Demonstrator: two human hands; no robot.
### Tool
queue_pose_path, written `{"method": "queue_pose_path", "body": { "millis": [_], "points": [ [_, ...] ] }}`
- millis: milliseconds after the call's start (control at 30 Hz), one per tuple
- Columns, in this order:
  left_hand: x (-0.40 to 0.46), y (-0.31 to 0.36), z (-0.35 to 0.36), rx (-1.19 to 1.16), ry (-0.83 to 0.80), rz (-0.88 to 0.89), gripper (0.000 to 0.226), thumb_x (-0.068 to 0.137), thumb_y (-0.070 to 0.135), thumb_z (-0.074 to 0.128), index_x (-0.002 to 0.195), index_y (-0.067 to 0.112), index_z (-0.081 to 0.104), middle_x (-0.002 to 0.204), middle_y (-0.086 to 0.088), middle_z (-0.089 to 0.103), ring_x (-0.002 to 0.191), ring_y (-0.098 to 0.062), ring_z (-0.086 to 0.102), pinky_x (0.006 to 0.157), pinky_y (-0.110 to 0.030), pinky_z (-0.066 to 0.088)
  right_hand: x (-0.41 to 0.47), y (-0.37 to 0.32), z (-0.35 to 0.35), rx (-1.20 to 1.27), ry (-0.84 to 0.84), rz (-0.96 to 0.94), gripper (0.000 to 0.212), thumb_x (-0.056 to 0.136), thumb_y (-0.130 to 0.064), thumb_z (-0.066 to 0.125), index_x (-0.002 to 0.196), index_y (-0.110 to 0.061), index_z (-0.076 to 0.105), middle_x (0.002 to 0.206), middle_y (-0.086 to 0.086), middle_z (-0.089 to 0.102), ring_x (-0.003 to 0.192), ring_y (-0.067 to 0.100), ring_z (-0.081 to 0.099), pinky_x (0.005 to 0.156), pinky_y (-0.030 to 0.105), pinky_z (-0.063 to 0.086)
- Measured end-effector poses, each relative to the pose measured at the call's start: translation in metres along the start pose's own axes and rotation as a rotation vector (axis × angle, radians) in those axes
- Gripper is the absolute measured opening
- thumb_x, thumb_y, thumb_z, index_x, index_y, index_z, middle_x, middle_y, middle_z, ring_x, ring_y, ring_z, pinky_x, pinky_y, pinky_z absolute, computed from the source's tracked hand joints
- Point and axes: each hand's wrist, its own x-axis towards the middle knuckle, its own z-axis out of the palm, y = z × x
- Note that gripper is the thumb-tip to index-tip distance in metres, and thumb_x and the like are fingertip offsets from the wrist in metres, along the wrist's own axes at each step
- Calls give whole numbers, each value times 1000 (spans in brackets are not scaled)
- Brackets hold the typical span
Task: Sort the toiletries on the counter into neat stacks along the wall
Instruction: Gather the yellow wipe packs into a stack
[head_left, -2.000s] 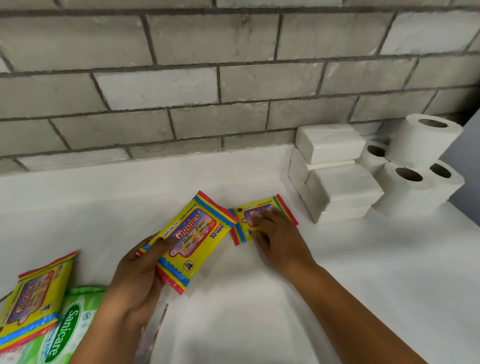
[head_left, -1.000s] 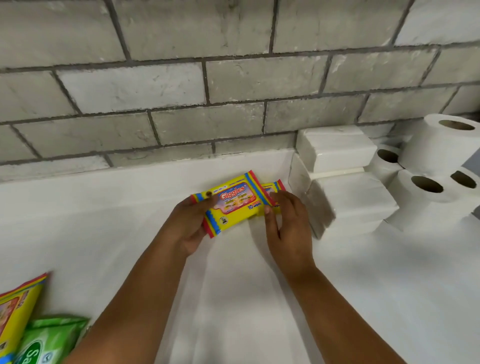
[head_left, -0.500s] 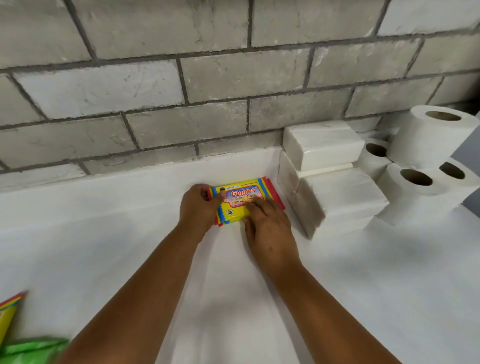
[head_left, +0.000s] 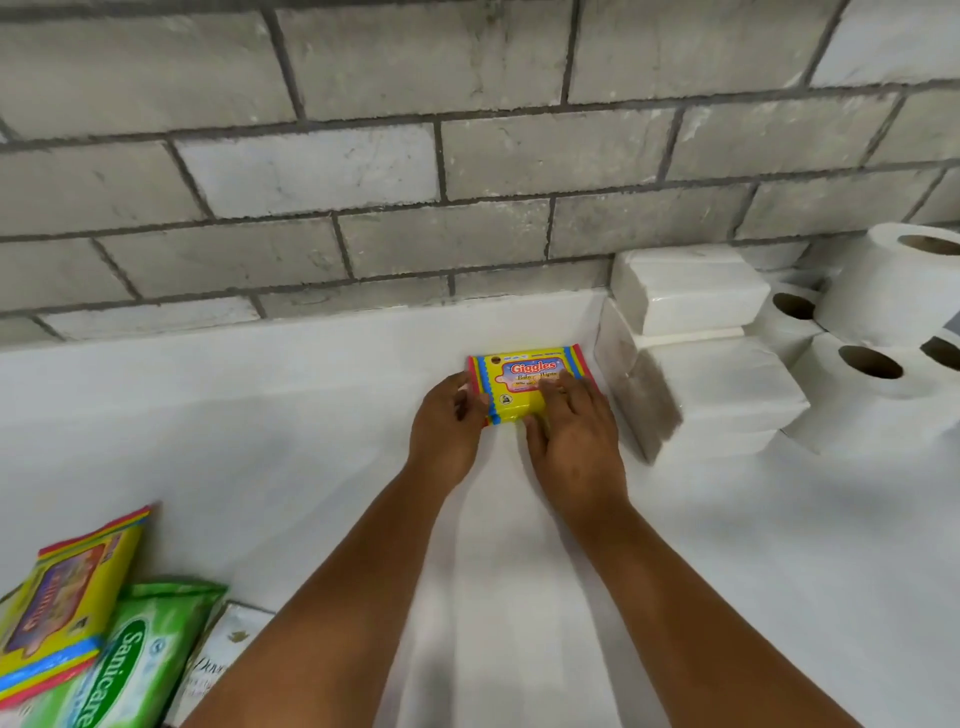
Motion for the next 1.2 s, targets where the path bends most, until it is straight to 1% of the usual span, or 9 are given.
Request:
{"method": "queue_pose_path", "body": {
  "millis": [100,267,433,567,700,833,967,1033,1200],
  "points": [
    [-22,-2,-9,78,6,28,33,96,18,57,127,9,59,127,-7,62,115,-20,60,91,-21,42,-8,-4,-7,-2,15,-92,37,91,-30,54,118,-7,63,127,18,59,124,39,50,107,49,37],
    [-56,-4,-31,110,-41,-29,40,96,30,57,130,10,56,129,-8,60,113,-19,59,92,-20,41,-35,-33,-21,33,-53,-170,33,90,-30,54,111,-7,66,118,14,64,114,36,55,105,46,40],
    [-104,-6,-79,132,24,-23,36,94,32,58,127,18,57,129,1,56,92,-11,59,84,-17,41,-75,-75,-26,175,-156,-201,43,90,-39,44,114,-13,68,122,11,64,119,37,55,106,49,39],
    [-146,-16,-141,157,178,56,28,91,28,64,118,19,62,118,4,57,79,-4,53,69,-1,37,-103,-116,-32,262,-209,-257,47,88,-43,42,116,-16,68,124,9,64,120,35,53,106,44,40],
    [-176,-35,-216,201,271,21,26,90,26,66,114,18,66,113,5,59,74,-3,54,65,-14,39,-119,-165,-36,319,-312,-346,47,87,-47,43,116,-19,68,119,3,65,115,28,55,100,41,44],
    [-205,-67,-285,274,430,-57,18,88,22,66,104,13,69,100,-5,64,84,-23,63,73,-33,50,-121,-220,-32,369,-447,-357,43,85,-45,52,115,-19,68,116,3,67,110,27,58,95,35,45],
    [-228,-94,-336,316,582,-134,16,88,25,65,99,15,71,100,-3,65,92,-24,62,80,-33,48,-115,-276,-22,407,-562,-214,34,89,-38,60,115,-18,67,118,6,66,113,28,58,95,35,46],
    [-234,-105,-354,334,615,-198,19,88,27,64,102,15,70,103,-5,67,95,-26,62,80,-35,49,-111,-301,-14,321,-600,-167,35,90,-43,56,114,-19,66,116,6,65,112,29,56,92,36,47],
    [-240,-131,-384,351,587,-279,20,87,32,62,102,19,68,103,-5,68,91,-25,63,69,-30,43,-105,-354,-3,36,-699,-81,60,87,-64,44,117,-14,61,120,10,56,115,31,50,92,39,46]
  ]
}}
